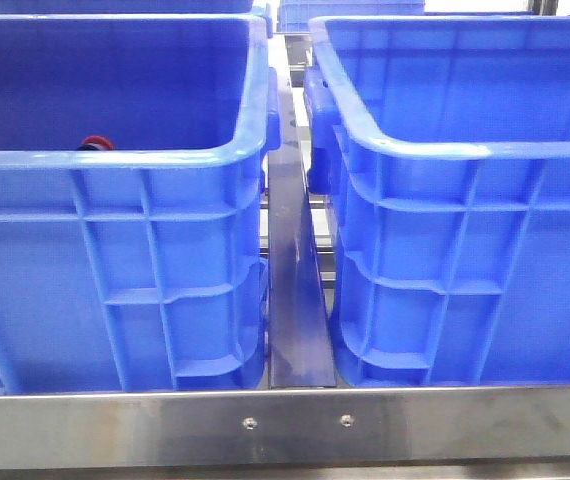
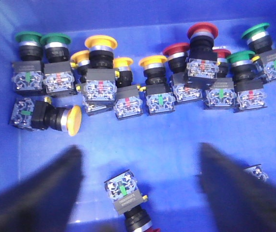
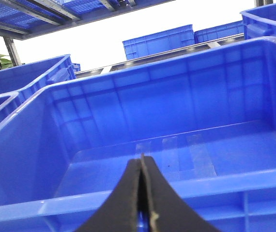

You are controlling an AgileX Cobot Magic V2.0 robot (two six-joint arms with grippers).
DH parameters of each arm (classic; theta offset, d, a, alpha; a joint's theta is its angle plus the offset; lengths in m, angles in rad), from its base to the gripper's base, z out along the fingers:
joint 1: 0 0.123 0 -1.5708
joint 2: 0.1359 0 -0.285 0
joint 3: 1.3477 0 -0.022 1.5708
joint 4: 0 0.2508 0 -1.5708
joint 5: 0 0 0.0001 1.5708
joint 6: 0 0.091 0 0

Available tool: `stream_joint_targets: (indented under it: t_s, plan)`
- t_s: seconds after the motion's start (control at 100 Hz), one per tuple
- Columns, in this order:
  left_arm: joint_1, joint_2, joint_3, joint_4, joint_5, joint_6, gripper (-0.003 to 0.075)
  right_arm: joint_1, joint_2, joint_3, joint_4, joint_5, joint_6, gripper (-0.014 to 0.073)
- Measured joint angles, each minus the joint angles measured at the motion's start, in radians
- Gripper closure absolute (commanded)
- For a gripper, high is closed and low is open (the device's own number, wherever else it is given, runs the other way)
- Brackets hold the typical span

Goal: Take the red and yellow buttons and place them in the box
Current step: 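Grasp the red-capped button with the left gripper and lift it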

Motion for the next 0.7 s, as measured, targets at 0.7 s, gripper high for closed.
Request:
stream_joint_targets:
  t_s: [0.7]
  plan:
    - [-0.190, 0.509, -0.344, -0.006, -0.017, 0.078, 0.0165, 0.000, 0.000, 0.000, 0.000, 0.000, 0.000, 0.0662]
